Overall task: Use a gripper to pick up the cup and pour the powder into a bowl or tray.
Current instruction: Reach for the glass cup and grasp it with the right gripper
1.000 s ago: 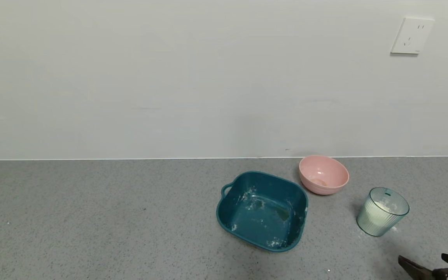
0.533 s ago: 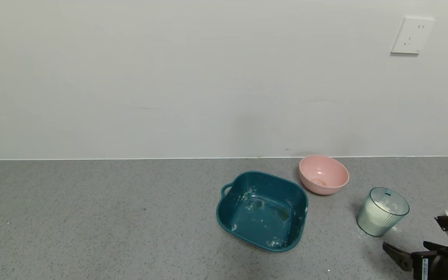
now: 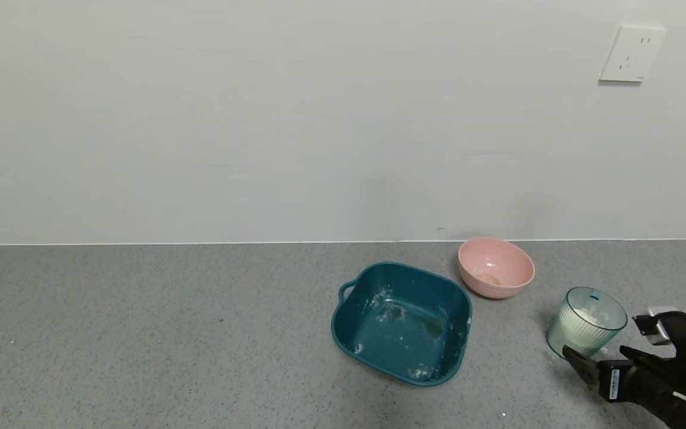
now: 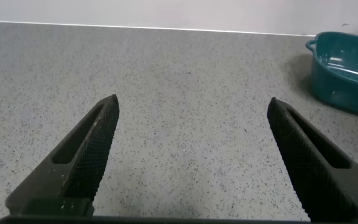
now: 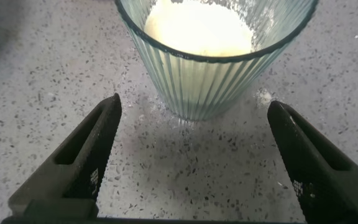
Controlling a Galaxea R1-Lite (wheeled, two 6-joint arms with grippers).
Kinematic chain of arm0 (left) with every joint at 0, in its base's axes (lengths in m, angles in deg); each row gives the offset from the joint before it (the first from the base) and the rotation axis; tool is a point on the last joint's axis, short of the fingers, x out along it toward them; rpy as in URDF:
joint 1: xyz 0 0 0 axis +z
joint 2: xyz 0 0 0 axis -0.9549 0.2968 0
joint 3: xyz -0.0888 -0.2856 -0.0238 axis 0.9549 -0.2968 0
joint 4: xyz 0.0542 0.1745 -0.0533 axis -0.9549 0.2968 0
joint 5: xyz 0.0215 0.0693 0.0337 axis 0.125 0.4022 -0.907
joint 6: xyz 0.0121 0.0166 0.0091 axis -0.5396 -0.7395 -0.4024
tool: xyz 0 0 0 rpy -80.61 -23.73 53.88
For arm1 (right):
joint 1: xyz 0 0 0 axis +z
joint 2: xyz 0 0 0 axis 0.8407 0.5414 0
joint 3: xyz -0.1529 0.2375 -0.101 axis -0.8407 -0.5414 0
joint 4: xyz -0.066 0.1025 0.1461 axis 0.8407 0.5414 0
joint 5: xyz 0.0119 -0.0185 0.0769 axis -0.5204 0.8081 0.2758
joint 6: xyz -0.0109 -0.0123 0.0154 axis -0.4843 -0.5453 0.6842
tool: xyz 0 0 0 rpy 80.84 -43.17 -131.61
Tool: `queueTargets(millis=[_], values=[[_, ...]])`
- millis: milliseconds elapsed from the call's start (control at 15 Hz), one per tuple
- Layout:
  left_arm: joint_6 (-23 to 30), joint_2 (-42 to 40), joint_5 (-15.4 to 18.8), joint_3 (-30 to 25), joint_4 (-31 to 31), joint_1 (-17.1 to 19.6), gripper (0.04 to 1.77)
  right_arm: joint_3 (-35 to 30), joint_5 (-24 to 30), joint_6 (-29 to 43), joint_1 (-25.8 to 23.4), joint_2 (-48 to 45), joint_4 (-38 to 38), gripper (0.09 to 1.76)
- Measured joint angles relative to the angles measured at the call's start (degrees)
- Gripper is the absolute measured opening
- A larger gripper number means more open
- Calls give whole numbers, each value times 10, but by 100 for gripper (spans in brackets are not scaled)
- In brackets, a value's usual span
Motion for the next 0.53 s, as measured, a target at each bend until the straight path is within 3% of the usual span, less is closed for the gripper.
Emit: queueTargets(millis=[533], values=[[0,0,0,0,0,0,172,16,-4,-12,-3,38,-6,171]])
